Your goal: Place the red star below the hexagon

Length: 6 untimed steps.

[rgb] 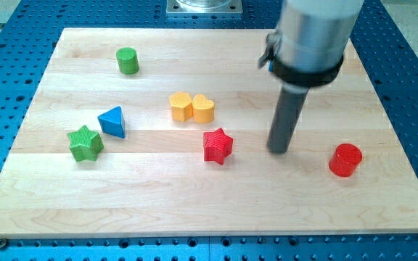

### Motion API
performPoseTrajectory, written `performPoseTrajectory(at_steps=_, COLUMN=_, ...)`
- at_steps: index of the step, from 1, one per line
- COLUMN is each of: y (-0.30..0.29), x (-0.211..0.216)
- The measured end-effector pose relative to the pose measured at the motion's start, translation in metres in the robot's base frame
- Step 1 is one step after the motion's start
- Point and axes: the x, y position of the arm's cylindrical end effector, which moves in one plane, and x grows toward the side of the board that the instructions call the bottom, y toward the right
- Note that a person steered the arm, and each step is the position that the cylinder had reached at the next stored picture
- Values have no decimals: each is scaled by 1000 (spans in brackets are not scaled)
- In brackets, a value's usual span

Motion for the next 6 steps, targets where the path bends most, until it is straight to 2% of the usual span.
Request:
performPoseTrajectory(at_steps=1, y=-52, x=6)
performPoseTrajectory(at_steps=2, y=-91, x=-25)
performPoseTrajectory(at_steps=3, y=-89, x=-44)
performPoseTrajectory(at_steps=6, y=-122, x=-37)
